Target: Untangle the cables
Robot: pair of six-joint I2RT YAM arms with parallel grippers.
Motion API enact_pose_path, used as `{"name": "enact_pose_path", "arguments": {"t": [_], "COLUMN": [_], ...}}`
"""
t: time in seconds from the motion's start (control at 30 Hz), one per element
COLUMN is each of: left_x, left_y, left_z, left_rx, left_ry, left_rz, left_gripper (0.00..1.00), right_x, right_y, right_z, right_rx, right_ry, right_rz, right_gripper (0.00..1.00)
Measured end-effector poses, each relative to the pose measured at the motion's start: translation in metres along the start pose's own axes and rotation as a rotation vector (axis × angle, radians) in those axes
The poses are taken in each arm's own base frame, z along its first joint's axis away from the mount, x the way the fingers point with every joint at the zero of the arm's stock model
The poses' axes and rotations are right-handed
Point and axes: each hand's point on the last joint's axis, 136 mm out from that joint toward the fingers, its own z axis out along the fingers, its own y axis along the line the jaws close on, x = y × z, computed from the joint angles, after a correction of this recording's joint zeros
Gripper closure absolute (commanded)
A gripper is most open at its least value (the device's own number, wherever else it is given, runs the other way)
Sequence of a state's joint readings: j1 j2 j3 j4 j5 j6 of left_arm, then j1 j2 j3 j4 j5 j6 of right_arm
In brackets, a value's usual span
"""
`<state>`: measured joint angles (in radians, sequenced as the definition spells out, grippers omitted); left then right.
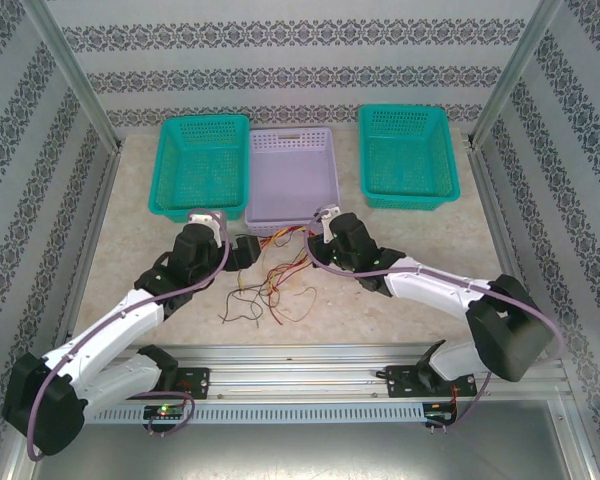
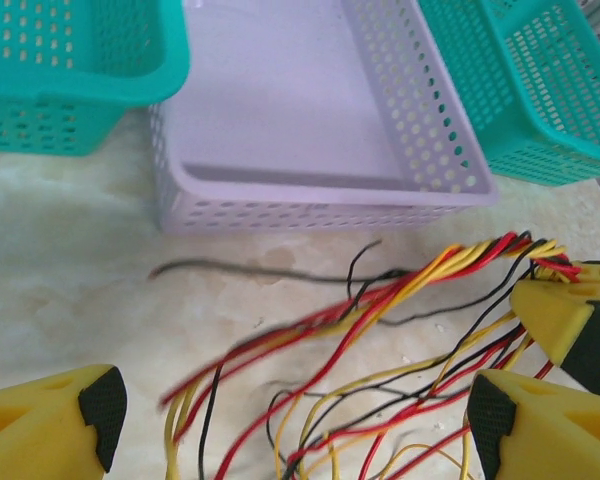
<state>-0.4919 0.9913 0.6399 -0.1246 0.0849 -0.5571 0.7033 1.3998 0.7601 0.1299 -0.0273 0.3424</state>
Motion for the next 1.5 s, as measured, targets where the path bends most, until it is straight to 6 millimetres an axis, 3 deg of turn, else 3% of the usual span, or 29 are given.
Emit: {"name": "enact_pose_path", "arguments": {"t": [0.17, 0.4, 0.73, 0.93, 1.3, 1.4, 1.5], "left_x": [-0.008, 0.016, 0.029, 0.023, 0.020, 0.015, 0.011], "left_y": [-0.012, -0.021, -0.022, -0.024, -0.040, -0.044, -0.046], "left_z": [0.002, 0.009, 0.018, 0.022, 0.032, 0.031, 0.030], "left_rx": [0.029, 0.083, 0.095, 0.102, 0.165, 0.174, 0.179], "left_ry": [0.018, 0.108, 0.159, 0.133, 0.120, 0.110, 0.102], "left_rz": [0.042, 0.070, 0.079, 0.079, 0.080, 0.082, 0.081], "left_gripper": [0.10, 0.11, 0.24, 0.40, 1.00, 1.00, 1.00], "right_x": [-0.019, -0.043, -0.048, -0.044, -0.043, -0.045, -0.049], "right_y": [0.017, 0.034, 0.045, 0.050, 0.052, 0.050, 0.047], "right_z": [-0.012, -0.024, -0.036, -0.039, -0.040, -0.039, -0.042], "right_rx": [-0.059, -0.104, -0.145, -0.179, -0.194, -0.185, -0.174], "right_ry": [0.002, 0.003, 0.025, 0.040, 0.044, 0.037, 0.023], "right_rz": [-0.056, -0.125, -0.169, -0.186, -0.192, -0.190, -0.170], "right_gripper": [1.00, 1.00, 1.00, 1.00, 1.00, 1.00, 0.68]}}
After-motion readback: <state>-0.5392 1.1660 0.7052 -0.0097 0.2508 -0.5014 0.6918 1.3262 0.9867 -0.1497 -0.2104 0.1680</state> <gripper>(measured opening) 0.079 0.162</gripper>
